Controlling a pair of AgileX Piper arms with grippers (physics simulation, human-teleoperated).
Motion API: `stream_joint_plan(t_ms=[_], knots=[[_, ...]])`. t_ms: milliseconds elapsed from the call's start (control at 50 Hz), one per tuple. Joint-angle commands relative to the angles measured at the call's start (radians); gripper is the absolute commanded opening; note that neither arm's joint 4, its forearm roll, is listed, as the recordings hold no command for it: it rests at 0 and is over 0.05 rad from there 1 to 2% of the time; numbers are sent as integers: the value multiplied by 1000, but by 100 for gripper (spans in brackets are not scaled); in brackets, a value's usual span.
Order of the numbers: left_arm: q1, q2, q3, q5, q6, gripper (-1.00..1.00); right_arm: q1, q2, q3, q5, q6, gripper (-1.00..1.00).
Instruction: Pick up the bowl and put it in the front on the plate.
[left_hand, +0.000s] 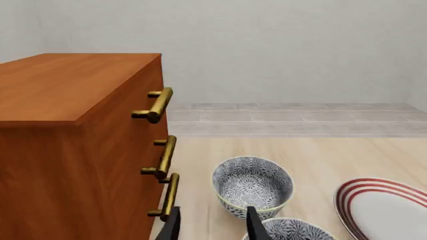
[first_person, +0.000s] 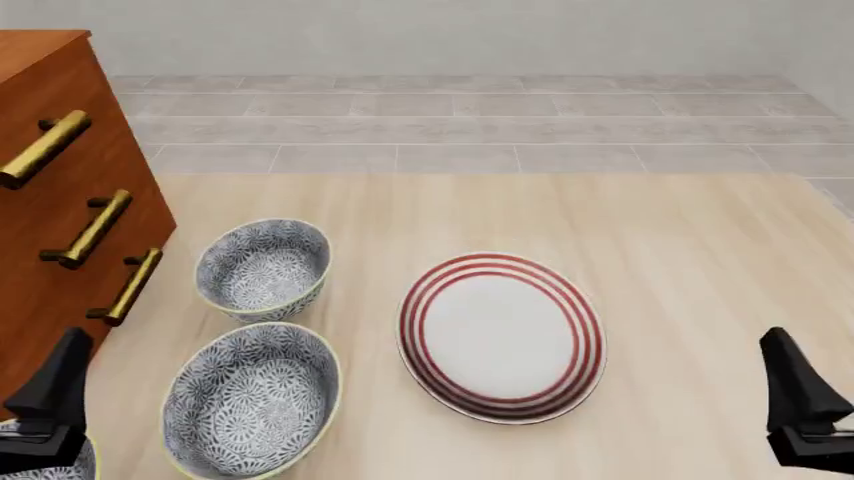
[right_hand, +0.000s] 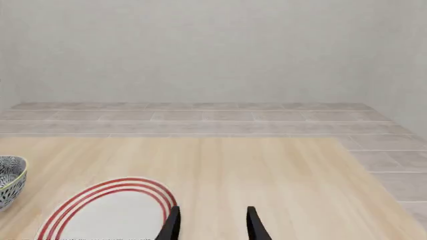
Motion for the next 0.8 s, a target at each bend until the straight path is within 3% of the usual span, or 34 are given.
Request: stream_joint_plan(t_ms=[20, 220, 280, 340, 360, 520, 800], knots=[[0, 5, -3, -1, 0, 100, 13, 52, -2, -37, -2, 100], [0, 5, -3, -1, 0, 100, 35, 173, -1, -135, -2, 100], [0, 5, -3, -1, 0, 100, 50, 245, -48, -144, -37, 100], [0, 5, -3, -1, 0, 100, 71, 258, -87, -125, -28, 100], [0, 5, -3, -1, 0, 100, 80, 320, -120, -130, -55, 100], [0, 5, -3, -1, 0, 100, 119, 567, -233, -174, -73, 100], [0, 5, -3, -1, 0, 100, 231, 804, -415, -176, -95, 100]])
